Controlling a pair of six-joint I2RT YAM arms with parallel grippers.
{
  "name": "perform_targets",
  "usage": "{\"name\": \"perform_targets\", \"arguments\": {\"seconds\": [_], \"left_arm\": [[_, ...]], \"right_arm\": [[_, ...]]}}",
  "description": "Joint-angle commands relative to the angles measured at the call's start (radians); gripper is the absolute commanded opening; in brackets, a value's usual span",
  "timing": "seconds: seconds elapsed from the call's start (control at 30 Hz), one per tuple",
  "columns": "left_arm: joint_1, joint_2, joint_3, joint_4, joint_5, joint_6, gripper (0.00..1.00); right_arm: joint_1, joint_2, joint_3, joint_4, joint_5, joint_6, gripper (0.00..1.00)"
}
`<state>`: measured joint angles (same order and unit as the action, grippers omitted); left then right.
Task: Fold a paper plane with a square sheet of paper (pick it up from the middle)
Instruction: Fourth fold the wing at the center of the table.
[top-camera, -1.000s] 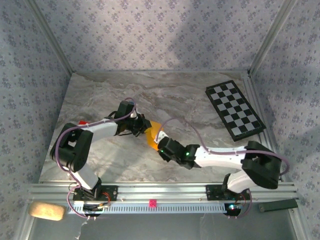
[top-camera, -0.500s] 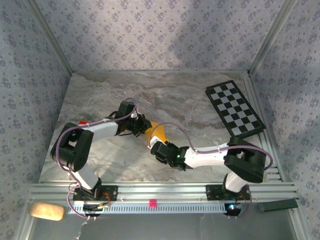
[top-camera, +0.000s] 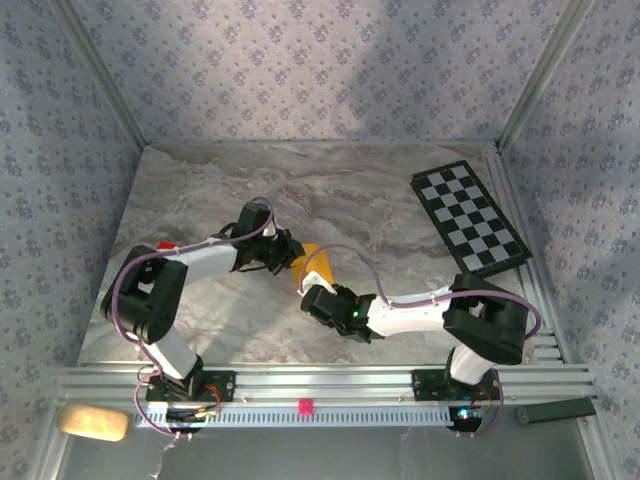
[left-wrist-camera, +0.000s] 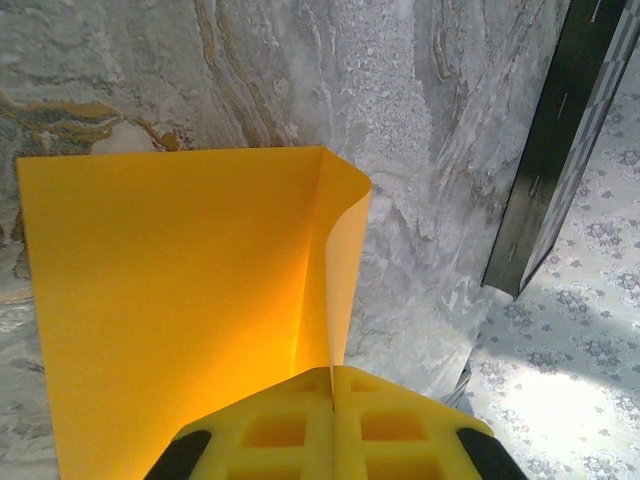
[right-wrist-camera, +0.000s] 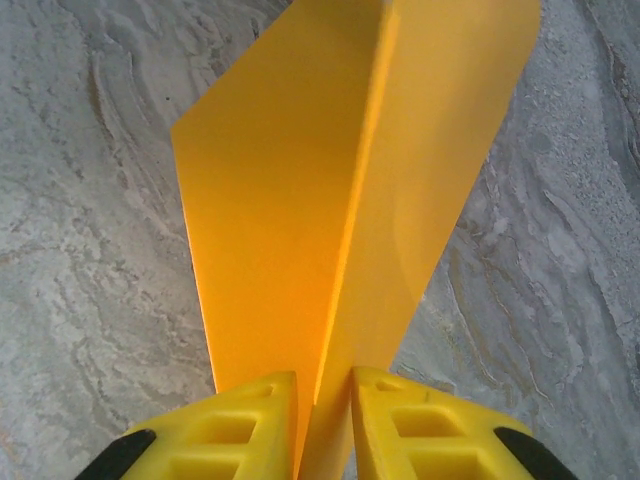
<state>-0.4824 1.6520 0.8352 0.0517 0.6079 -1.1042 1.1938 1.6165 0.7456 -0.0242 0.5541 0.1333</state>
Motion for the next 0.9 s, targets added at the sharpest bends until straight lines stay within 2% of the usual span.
{"name": "perform_targets", "arguments": {"seconds": [0.0, 0.1, 0.17, 0.3, 0.4, 0.6, 0.67, 0.87], "left_arm": [[-0.01, 0.002, 0.024, -0.013, -0.008, -0.011, 0.11], [-0.01, -0.003, 0.022, -0.024, -0.017, -0.006, 0.18], [-0.011, -0.006, 0.021, -0.031, -0.022, -0.005, 0.27], [-0.01, -0.006, 0.021, -0.057, -0.035, 0.003, 0.32], [-0.009, 0.001, 0.024, -0.07, -0.042, 0.006, 0.27], [-0.009, 0.006, 0.033, -0.075, -0.042, 0.008, 0.04], [-0.01, 0.006, 0.037, -0.08, -0.042, 0.012, 0.0], [-0.008, 0.003, 0.038, -0.091, -0.048, 0.012, 0.0]], "right_arm": [[0.003, -0.019, -0.015, 0.02, 0.021, 0.037, 0.19], [0.003, -0.017, -0.024, 0.035, 0.018, 0.038, 0.14], [-0.001, -0.018, -0.031, 0.052, 0.011, 0.033, 0.13], [-0.009, -0.028, -0.056, 0.086, 0.001, 0.032, 0.12], [-0.015, -0.047, -0.076, 0.113, -0.016, 0.032, 0.12], [-0.025, -0.073, -0.106, 0.121, -0.027, 0.056, 0.15], [-0.025, -0.077, -0.111, 0.12, -0.028, 0.062, 0.17], [-0.026, -0.083, -0.12, 0.107, -0.017, 0.077, 0.19]]}}
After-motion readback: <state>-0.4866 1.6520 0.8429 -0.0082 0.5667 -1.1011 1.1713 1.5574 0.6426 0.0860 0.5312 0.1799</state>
